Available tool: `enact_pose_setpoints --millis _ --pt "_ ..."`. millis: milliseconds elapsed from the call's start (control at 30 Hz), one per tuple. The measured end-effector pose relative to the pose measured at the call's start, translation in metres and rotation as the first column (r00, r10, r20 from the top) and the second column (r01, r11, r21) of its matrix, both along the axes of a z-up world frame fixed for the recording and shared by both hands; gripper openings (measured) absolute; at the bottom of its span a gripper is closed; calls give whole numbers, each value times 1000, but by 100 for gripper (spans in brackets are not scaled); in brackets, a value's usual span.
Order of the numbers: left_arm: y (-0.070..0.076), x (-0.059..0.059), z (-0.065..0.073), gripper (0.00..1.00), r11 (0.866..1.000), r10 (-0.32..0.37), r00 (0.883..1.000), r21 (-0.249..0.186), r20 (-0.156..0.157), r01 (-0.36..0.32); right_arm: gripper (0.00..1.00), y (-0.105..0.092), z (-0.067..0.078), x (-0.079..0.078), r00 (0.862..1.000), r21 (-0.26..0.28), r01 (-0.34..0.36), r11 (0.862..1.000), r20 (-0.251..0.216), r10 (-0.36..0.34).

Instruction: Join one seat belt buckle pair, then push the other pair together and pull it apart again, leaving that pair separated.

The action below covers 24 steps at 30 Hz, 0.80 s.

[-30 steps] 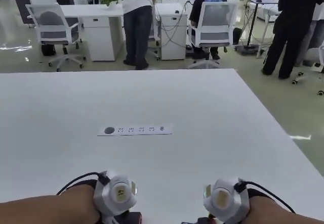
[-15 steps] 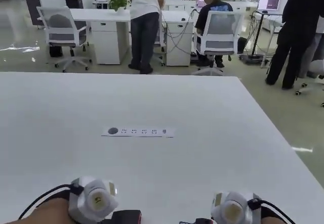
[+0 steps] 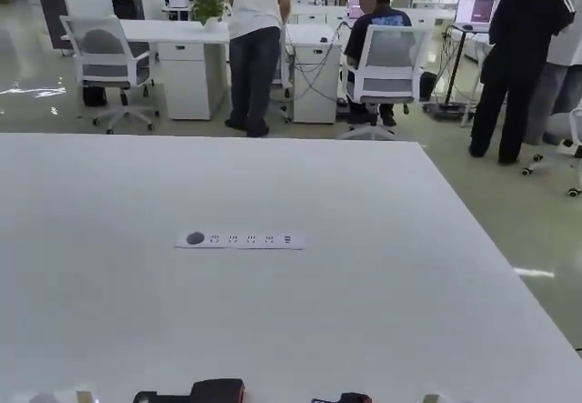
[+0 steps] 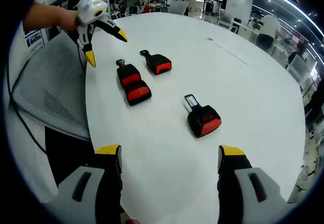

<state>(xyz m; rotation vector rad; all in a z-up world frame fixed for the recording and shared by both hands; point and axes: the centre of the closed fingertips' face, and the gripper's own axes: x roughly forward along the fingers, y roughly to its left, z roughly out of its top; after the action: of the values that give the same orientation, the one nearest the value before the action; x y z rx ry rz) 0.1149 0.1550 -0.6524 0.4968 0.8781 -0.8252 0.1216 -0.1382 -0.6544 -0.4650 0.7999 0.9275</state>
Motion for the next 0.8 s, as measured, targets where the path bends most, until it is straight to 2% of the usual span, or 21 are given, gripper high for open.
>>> enact_pose_setpoints --millis 67,100,200,333,400,500,600,800 --pt "7 -4 -3 90 1000 21 1000 3 -8 -21 81 -4 -1 -4 1000 1 17 1000 -6 -17" --pt "13 -5 -10 93 999 38 999 -2 -11 -38 82 -6 -2 -5 1000 1 26 1000 -1 -26" --pt "15 -6 -6 100 997 75 997 -17 -1 -75 89 -9 -5 -6 998 9 58 998 -1 -58" --pt "13 -11 -5 100 995 92 996 -29 -7 -92 99 -10 -8 -5 995 22 98 995 7 -99" --pt "11 -12 -5 100 995 97 995 -29 -13 -97 99 -9 -13 -4 994 27 108 994 6 -109" --pt "9 -12 -4 100 994 104 994 -34 -13 -104 99 -5 -12 -8 994 29 111 993 -2 -111" --pt "5 -10 -2 100 994 101 995 -36 -3 -101 99 -1 -14 -10 995 27 98 995 -12 -98" --pt "6 -16 -3 100 995 95 995 -25 -10 -96 99 5 -9 -14 996 31 93 995 -5 -93"
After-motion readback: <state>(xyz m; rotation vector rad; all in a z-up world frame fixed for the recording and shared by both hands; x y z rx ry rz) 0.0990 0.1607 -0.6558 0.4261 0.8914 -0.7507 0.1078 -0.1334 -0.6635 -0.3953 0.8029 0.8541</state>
